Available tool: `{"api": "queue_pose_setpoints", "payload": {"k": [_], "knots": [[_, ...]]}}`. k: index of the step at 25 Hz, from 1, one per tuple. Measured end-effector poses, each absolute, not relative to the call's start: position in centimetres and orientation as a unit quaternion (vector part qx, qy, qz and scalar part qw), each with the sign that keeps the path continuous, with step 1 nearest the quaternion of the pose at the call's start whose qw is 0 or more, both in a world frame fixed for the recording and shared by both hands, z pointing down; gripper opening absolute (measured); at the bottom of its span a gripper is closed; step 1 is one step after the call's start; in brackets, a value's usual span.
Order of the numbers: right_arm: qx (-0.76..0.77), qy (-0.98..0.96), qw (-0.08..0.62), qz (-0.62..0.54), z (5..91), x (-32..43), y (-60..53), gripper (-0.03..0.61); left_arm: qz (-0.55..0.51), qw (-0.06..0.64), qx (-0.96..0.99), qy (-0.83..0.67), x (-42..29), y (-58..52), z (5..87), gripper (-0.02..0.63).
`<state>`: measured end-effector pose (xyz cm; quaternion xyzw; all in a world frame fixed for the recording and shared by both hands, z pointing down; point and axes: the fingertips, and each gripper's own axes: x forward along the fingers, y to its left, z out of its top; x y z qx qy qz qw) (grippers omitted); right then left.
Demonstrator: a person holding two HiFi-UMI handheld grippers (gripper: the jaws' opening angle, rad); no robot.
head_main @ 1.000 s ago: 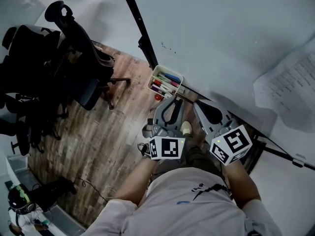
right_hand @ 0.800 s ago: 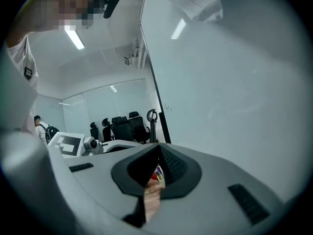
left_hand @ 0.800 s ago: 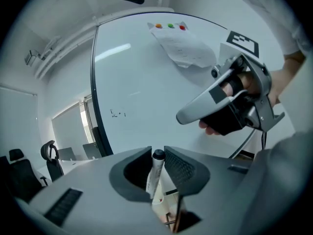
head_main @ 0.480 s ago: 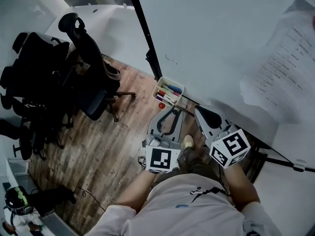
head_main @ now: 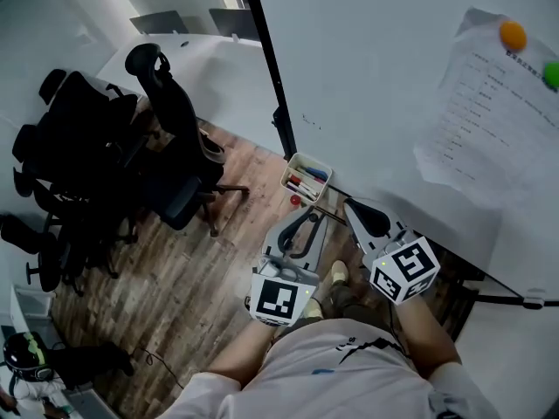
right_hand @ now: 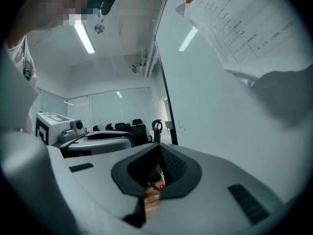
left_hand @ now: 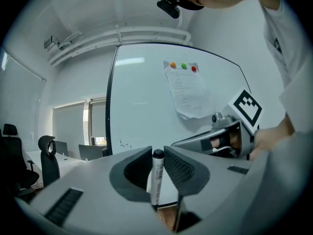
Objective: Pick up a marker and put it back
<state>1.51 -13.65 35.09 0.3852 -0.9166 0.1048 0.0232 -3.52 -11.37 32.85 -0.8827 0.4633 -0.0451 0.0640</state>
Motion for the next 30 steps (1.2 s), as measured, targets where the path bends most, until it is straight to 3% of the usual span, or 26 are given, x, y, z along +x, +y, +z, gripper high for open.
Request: {"api": "queue_pose_setpoints", "payload": {"k": [30], "knots": [[0.381,-0.92,0.019,0.091,33.9,1.0,-11.3,0.014,-0.019,0.04,-0.877,0.479,-4.2,-9.8,32.3,0.083]]}}
